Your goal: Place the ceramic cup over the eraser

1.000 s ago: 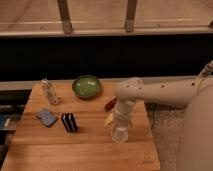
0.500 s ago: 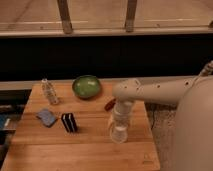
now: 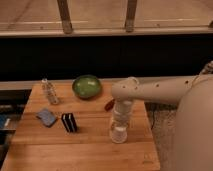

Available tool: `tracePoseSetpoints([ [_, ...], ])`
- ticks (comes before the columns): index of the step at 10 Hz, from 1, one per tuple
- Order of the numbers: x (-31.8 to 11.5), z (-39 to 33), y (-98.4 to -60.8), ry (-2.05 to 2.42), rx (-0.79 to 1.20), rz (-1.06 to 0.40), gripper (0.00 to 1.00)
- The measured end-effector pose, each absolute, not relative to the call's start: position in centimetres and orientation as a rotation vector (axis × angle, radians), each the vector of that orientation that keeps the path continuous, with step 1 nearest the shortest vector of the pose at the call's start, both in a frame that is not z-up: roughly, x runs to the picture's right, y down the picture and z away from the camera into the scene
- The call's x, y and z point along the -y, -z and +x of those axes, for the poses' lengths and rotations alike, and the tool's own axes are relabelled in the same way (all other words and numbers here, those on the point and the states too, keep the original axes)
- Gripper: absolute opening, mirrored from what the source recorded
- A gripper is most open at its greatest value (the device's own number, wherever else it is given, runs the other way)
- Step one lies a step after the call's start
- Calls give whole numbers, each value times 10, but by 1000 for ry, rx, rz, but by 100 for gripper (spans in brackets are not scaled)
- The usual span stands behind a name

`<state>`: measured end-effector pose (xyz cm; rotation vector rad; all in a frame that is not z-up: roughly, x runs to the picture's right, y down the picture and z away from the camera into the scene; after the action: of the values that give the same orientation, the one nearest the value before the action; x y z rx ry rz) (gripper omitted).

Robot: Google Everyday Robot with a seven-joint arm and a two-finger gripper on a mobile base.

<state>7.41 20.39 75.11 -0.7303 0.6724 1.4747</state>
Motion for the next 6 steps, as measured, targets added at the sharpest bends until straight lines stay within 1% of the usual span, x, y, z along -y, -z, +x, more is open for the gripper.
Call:
tracePoseSetpoints([
  [4,-194,72,-743,-1458,-663,-708,0],
  [6,-181,72,-737,-1450,-643,-695,0],
])
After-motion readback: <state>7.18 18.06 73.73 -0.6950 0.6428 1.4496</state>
